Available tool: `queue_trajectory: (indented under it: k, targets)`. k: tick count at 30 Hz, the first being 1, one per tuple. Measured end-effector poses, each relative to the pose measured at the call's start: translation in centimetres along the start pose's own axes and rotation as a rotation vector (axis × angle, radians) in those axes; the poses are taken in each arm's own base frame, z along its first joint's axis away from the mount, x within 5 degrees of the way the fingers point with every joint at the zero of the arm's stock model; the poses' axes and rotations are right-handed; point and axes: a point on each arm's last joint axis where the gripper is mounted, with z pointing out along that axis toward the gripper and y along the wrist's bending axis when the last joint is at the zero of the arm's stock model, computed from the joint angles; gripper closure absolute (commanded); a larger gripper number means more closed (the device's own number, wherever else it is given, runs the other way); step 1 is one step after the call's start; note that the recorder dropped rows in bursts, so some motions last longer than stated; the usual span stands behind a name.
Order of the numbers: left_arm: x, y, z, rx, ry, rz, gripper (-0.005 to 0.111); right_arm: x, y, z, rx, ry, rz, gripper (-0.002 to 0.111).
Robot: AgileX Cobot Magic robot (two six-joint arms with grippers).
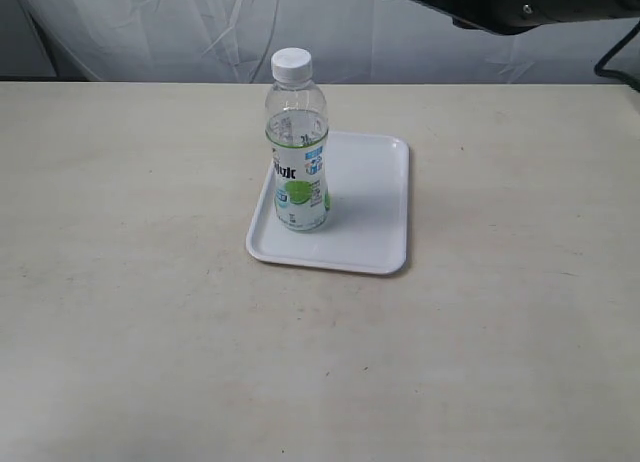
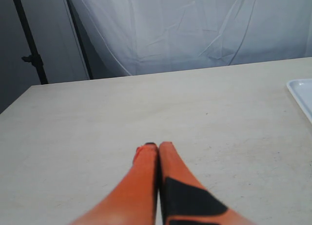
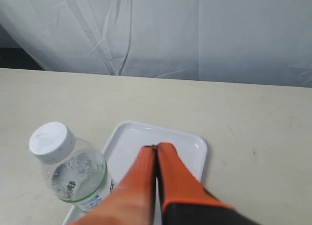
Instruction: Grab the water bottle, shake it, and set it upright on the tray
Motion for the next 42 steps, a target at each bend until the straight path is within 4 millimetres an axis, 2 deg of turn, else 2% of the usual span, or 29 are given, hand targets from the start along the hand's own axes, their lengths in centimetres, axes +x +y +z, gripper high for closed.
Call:
queue_trajectory:
  k: [13,15,18,21,23,26,28,31,34,38,42]
  targets:
    - [0.0,0.0,0.0,0.0,0.0,0.0,0.107,0.1,-0.1,0.0,0.005,0.008,0.004,0.105]
    - [0.0,0.0,0.0,0.0,0.0,0.0,0.107,-0.2,-0.1,-0.6,-0.001,-0.008,0.012,0.105]
    - [0.0,0.0,0.0,0.0,0.0,0.0,0.107,-1.1,-0.4,-2.6,-0.016,-0.061,0.029,0.105]
    - [0.0,0.0,0.0,0.0,0.0,0.0,0.107,-2.3,-0.9,-5.9,-0.037,-0.146,0.052,0.105]
    - [0.0,0.0,0.0,0.0,0.0,0.0,0.107,-3.1,-1.5,-8.7,-0.047,-0.226,0.038,0.105]
    - [0.0,0.0,0.0,0.0,0.0,0.0,0.107,-4.2,-3.6,-13.0,-0.008,-0.36,0.021,0.105]
    - [0.0,0.0,0.0,0.0,0.0,0.0,0.107,-4.1,-5.5,-15.1,0.061,-0.421,0.038,0.105]
    - [0.0,0.0,0.0,0.0,0.0,0.0,0.107,-2.2,-9.0,-17.7,0.231,-0.475,0.089,0.105]
    - [0.0,0.0,0.0,0.0,0.0,0.0,0.107,1.5,-11.3,-19.9,0.395,-0.497,0.136,0.105]
    - [0.0,0.0,0.0,0.0,0.0,0.0,0.107,6.8,-12.2,-20.9,0.504,-0.489,0.169,0.105]
    - [0.0,0.0,0.0,0.0,0.0,0.0,0.107,10.4,-12.1,-20.9,0.513,-0.482,0.178,0.105]
